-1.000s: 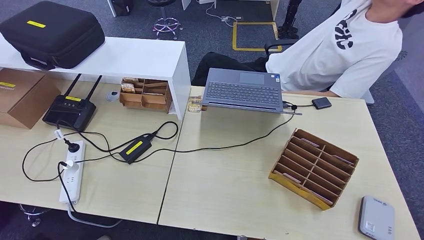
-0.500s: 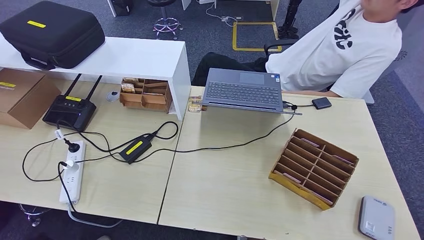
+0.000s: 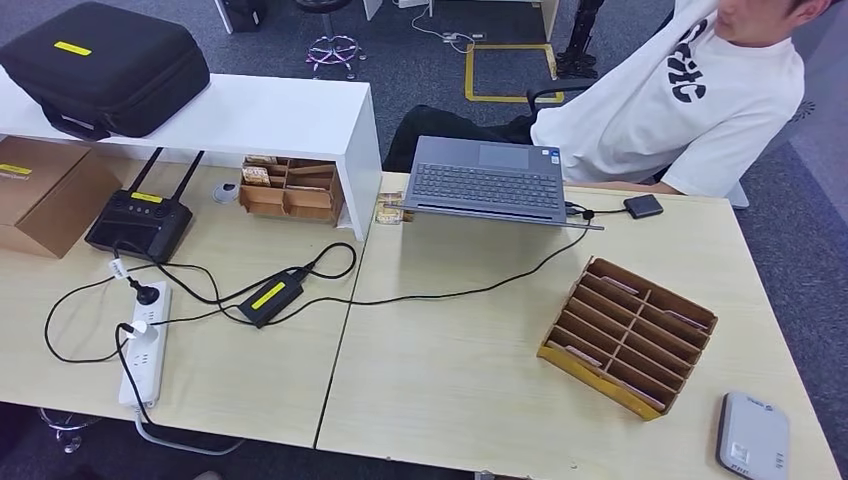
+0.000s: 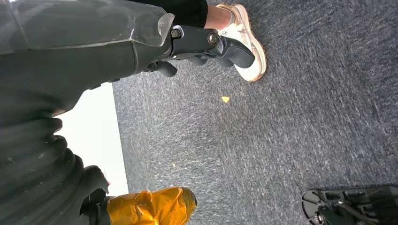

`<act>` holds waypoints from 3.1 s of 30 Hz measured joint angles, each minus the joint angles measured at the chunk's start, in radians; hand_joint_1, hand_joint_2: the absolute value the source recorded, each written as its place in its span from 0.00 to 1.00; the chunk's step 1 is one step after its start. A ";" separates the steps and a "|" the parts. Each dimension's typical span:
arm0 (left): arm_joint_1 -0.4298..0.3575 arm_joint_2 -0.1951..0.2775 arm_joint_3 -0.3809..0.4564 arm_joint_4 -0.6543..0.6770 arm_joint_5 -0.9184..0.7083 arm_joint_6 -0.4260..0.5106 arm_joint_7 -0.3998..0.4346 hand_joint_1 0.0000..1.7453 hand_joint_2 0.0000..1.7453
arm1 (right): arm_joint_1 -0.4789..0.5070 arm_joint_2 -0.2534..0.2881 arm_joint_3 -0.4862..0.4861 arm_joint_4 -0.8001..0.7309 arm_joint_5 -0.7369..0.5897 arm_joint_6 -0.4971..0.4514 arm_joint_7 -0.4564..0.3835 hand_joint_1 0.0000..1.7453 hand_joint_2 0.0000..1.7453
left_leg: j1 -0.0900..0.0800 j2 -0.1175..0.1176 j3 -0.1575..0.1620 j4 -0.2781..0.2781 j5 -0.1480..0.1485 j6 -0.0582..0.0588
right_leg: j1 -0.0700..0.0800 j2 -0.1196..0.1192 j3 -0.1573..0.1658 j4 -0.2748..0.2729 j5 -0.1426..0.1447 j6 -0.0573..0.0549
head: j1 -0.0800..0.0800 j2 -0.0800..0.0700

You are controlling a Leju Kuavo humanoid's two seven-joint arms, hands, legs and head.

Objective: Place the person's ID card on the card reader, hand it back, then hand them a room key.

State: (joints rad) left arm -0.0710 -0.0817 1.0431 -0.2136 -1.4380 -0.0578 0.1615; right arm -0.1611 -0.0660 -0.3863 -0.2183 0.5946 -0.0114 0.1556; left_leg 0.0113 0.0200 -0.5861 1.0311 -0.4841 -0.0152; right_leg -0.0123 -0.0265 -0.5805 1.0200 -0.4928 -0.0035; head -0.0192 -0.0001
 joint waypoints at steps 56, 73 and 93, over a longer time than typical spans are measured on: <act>-0.001 0.001 -0.017 0.000 0.004 -0.009 0.000 0.00 1.00 | 0.000 0.007 -0.032 0.001 0.115 0.179 -0.061 0.00 1.00 | 0.000 0.000 0.000 0.000 0.000 0.000 | 0.000 0.000 0.000 0.000 0.000 0.000 | 0.000 0.000; 0.000 0.001 -0.018 0.000 0.010 -0.002 0.000 0.00 1.00 | 0.000 0.008 -0.052 -0.002 0.108 0.056 -0.045 0.00 1.00 | 0.000 0.000 0.000 0.000 0.000 0.000 | 0.000 0.000 0.000 0.000 0.000 0.000 | 0.000 0.000; 0.001 -0.001 -0.018 0.000 0.023 0.012 0.007 0.00 1.00 | -0.018 0.010 -0.093 -0.004 0.100 -0.005 -0.046 0.00 1.00 | 0.000 0.000 0.000 0.000 0.000 0.000 | 0.000 0.000 0.000 0.000 0.000 0.000 | 0.000 0.000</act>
State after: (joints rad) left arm -0.0701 -0.0830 1.0254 -0.2136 -1.4146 -0.0462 0.1687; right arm -0.1789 -0.0559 -0.4797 -0.2226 0.6943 -0.0167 0.1100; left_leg 0.0112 0.0200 -0.5861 1.0312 -0.4841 -0.0152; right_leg -0.0124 -0.0265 -0.5802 1.0196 -0.4927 -0.0034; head -0.0189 0.0000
